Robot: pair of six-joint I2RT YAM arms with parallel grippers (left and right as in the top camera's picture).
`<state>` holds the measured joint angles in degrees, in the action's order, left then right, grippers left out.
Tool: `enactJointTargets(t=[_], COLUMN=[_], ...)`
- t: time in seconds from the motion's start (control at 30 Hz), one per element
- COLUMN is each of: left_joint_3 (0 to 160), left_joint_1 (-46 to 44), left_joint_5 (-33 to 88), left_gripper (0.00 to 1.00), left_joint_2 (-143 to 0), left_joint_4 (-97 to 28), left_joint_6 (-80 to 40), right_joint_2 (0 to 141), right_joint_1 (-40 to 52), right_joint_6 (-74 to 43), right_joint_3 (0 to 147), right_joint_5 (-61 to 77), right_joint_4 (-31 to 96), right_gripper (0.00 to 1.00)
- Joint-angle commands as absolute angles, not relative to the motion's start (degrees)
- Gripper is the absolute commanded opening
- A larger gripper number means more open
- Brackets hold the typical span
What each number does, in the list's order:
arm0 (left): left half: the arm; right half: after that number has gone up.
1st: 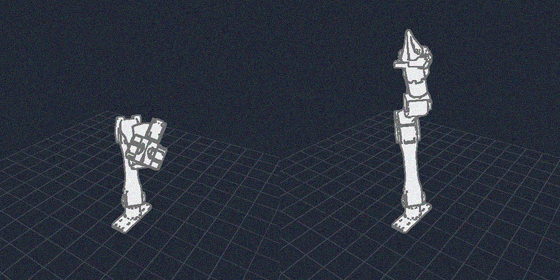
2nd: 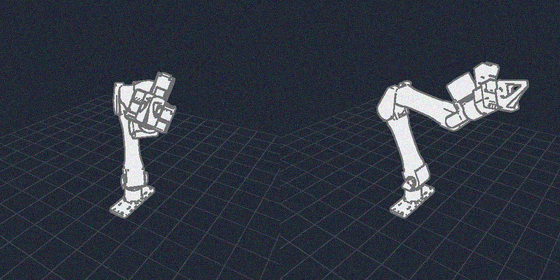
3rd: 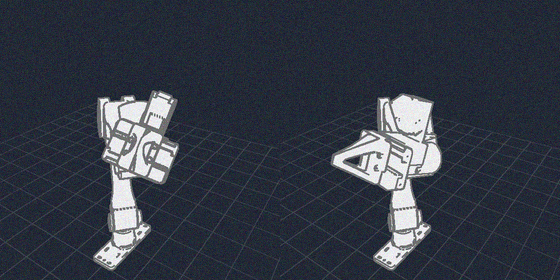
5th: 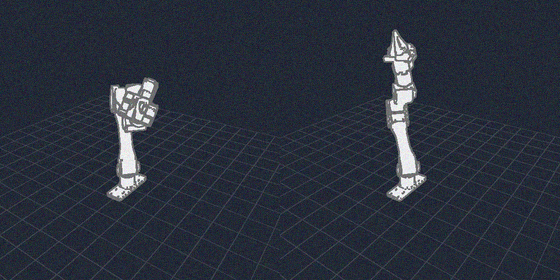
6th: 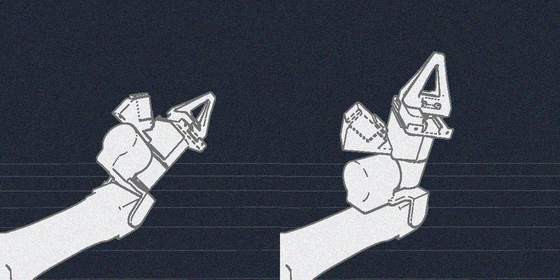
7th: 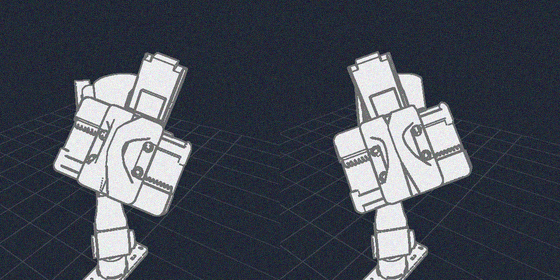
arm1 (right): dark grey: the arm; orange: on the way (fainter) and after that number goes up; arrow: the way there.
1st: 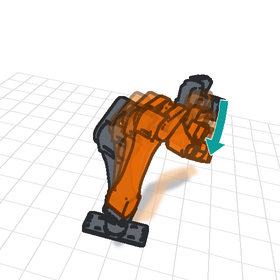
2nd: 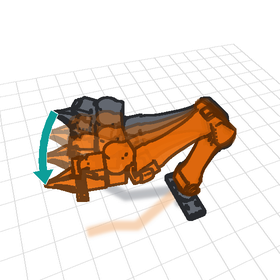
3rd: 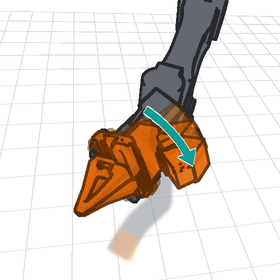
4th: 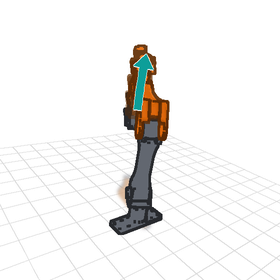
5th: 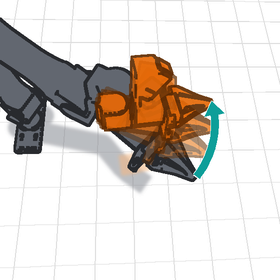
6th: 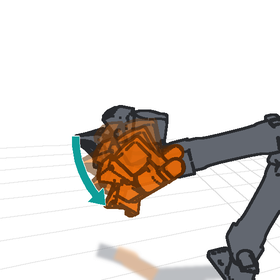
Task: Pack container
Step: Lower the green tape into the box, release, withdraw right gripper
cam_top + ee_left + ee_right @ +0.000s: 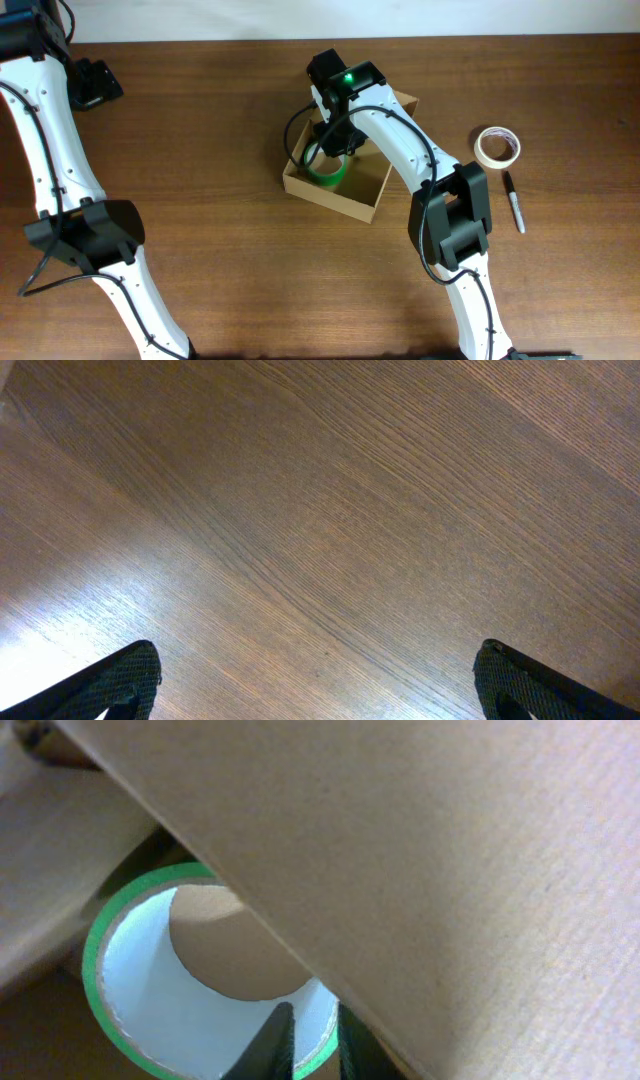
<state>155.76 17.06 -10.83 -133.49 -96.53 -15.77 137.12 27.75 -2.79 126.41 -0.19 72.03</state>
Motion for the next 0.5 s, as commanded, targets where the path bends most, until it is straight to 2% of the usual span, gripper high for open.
enactJointTargets(t=[0.0,0.2,0.27,0.3,0.33,0.37,0.4,0.47], left_joint_3=[155.6,155.6,155.6,155.6,155.6,155.6,155.6,155.6], left_joint_1=[17.4,17.4,17.4,17.4,17.4,17.4,17.4,17.4], left_joint_5=[-10.3,-10.3,-10.3,-10.3,-10.3,-10.3,-10.3,-10.3], left_gripper=[1.00,1.00,1.00,1.00,1.00,1.00,1.00,1.00], left_joint_2=[-132.5,-132.5,-132.5,-132.5,-132.5,-132.5,-132.5,-132.5], left_joint_4=[-96.7,-96.7,-96.7,-96.7,-96.7,-96.7,-96.7,-96.7], left_joint_6=[-14.9,-14.9,-14.9,-14.9,-14.9,-14.9,-14.9,-14.9], right_joint_2=[137.4,132.3,128.7,126.9,125.0,123.2,121.2,117.9], right_joint_1=[27.7,27.7,27.7,27.7,27.7,27.6,27.6,27.6], right_joint_6=[-3.4,-3.4,-3.9,-3.9,-3.9,-3.9,-3.8,-3.6], right_joint_3=[126.0,128.9,132.0,133.6,135.4,137.2,139.3,142.6], right_joint_5=[-0.9,-2.2,-5.9,-7.9,-10.5,-13.4,-17.3,-25.0], right_joint_4=[71.9,73.4,74.4,75.0,75.8,76.7,77.9,80.2], right_gripper=[0.08,0.06,0.10,0.17,0.29,0.52,0.63,0.70])
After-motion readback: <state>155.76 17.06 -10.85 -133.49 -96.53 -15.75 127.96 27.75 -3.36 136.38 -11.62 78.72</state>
